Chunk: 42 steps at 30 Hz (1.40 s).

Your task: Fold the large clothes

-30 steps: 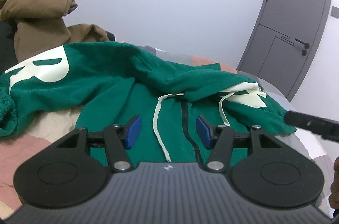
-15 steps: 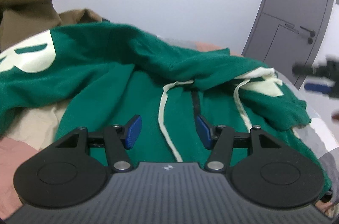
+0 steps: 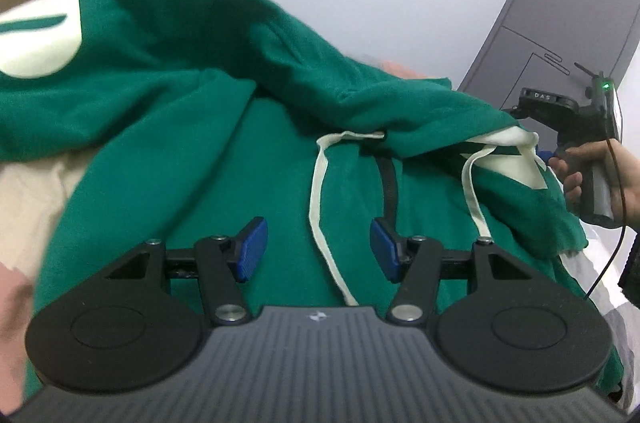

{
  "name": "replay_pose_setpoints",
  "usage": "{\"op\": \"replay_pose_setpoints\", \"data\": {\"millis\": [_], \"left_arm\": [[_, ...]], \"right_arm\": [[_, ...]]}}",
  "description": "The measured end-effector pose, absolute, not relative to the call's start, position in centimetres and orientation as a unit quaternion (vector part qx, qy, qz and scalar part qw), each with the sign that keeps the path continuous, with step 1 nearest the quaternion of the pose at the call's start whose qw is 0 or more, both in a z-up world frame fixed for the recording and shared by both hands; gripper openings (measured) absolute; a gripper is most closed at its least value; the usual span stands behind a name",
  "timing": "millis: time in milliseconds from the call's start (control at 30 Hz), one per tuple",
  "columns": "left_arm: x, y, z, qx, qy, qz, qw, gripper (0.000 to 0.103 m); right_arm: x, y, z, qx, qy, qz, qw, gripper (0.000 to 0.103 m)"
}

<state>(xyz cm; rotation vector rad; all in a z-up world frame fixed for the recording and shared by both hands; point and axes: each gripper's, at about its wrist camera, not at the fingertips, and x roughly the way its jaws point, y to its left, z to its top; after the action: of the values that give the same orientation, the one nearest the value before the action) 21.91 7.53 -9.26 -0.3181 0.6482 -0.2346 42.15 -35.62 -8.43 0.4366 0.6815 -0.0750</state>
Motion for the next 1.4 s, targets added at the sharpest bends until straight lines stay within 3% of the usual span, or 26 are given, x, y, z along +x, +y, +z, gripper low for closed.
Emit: {"op": "replay_pose_setpoints", "data": {"millis": [133, 167, 267, 300, 333, 400, 700, 900, 1133, 1400], "left_arm": [[22.6, 6.9, -10.4, -0.174, 0.325, -0.107, 0.923, 0.063], [22.6, 6.7, -10.5, -0.171, 0.324, -0.107, 0.924, 0.063], [22.3, 6.4, -10.2, -0.165, 0.318, -0.111, 0.927, 0.063], [22.2, 6.5, -10.2, -0.169, 0.316, -0.111, 0.927, 0.063], [22.2, 6.4, -10.1, -0.173, 0.315, -0.111, 0.926, 0.063], [22.2, 6.7, -9.9, -0.183, 0.313, -0.110, 0.925, 0.063], [22.7, 8.3, -10.1, -0.217, 0.307, -0.100, 0.921, 0.062], [23.4, 9.0, -9.0, -0.204, 0.273, -0.099, 0.935, 0.062], [25.4, 9.7, -10.8, -0.218, 0.273, -0.087, 0.933, 0.062], [27.4, 9.2, -12.9, -0.216, 0.281, -0.070, 0.933, 0.062]], "right_arm": [[43.4, -34.1, -9.0, 0.179, 0.371, 0.003, 0.911, 0.095], [43.7, -33.4, -8.8, 0.171, 0.382, 0.017, 0.908, 0.090], [44.3, -31.0, -7.6, 0.135, 0.401, 0.045, 0.905, 0.058], [44.3, -30.1, -7.3, 0.112, 0.408, 0.050, 0.905, 0.034], [44.4, -28.9, -6.8, 0.078, 0.418, 0.050, 0.904, 0.026], [44.6, -27.1, -5.3, 0.029, 0.418, 0.051, 0.906, 0.020], [49.8, -18.7, 8.0, -0.090, 0.297, 0.068, 0.948, 0.018], [56.7, -11.6, 13.6, -0.122, 0.175, 0.058, 0.975, 0.018], [64.9, -6.8, 10.4, -0.128, 0.093, 0.043, 0.986, 0.018], [71.7, -6.5, 0.4, -0.069, 0.149, 0.044, 0.985, 0.021]]}}
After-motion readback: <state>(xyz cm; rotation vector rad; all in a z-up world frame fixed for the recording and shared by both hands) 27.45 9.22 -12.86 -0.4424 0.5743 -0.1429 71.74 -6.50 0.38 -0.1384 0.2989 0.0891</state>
